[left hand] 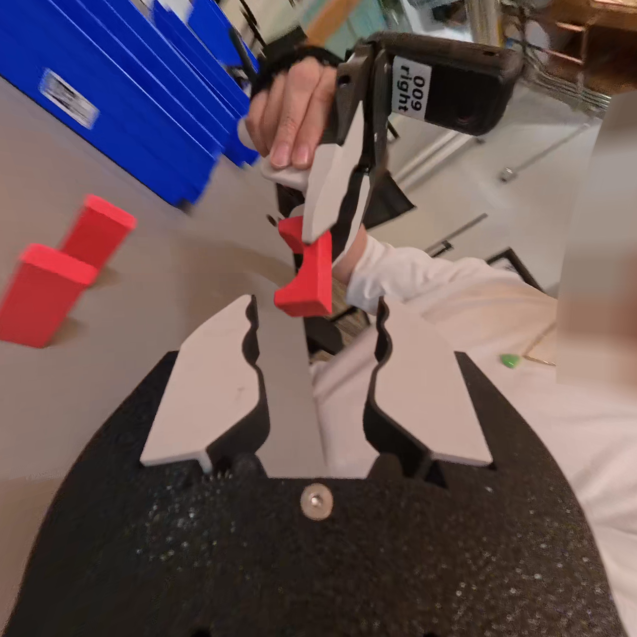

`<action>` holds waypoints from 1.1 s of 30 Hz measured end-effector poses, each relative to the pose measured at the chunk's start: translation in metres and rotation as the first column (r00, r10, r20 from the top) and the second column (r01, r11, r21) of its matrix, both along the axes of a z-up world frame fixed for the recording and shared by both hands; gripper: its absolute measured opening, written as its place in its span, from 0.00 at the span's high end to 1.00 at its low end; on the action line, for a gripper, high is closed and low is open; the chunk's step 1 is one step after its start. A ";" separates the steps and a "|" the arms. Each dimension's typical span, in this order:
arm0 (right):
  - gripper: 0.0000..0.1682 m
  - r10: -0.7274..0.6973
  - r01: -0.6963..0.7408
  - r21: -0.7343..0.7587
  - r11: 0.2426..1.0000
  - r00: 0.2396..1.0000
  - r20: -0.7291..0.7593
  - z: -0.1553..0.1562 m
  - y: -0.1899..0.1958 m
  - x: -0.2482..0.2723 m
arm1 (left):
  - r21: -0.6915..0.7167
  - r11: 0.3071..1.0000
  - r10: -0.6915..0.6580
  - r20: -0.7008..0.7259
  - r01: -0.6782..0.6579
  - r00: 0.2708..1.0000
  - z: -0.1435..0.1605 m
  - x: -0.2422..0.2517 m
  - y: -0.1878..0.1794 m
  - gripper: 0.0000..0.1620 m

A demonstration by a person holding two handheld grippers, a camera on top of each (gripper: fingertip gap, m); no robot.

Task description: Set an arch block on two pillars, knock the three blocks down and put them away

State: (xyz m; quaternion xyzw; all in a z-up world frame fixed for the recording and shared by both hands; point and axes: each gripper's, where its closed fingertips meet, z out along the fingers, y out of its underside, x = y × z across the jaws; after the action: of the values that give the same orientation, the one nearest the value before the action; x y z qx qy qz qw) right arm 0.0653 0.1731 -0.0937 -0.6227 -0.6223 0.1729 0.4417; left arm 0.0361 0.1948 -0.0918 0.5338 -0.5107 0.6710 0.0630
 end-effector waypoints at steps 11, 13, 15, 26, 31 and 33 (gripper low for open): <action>0.79 -0.292 0.228 -0.237 0.944 0.914 -0.283 -0.042 0.058 0.077 | 0.018 0.975 0.220 0.033 -0.221 0.975 -0.030 -0.018 0.014 0.59; 0.79 -0.317 0.240 -0.255 0.937 0.892 -0.323 -0.048 0.063 0.081 | 0.035 0.976 0.217 0.017 -0.217 0.976 -0.042 -0.021 0.009 0.59; 0.79 -0.332 0.246 -0.270 0.931 0.878 -0.344 -0.053 0.067 0.082 | 0.039 0.978 0.204 0.007 -0.204 0.979 -0.049 -0.023 0.003 0.59; 0.79 -0.342 0.240 -0.297 0.924 0.865 -0.366 -0.072 0.074 0.080 | 0.031 0.986 0.162 -0.009 -0.162 0.987 -0.064 -0.022 -0.015 0.61; 0.79 -0.352 0.240 -0.306 0.921 0.850 -0.391 -0.075 0.074 0.083 | 0.033 0.987 0.155 -0.011 -0.154 0.988 -0.066 -0.024 -0.018 0.61; 0.79 -0.360 0.245 -0.310 0.919 0.843 -0.401 -0.075 0.075 0.083 | 0.031 0.988 0.154 -0.012 -0.153 0.988 -0.067 -0.024 -0.019 0.62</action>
State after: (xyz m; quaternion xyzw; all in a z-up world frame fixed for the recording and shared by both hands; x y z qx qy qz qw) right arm 0.1485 0.2486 -0.1685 -0.7062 -0.3699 0.3157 0.5146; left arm 0.0122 0.1760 -0.1585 0.5771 -0.4777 0.6623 0.0065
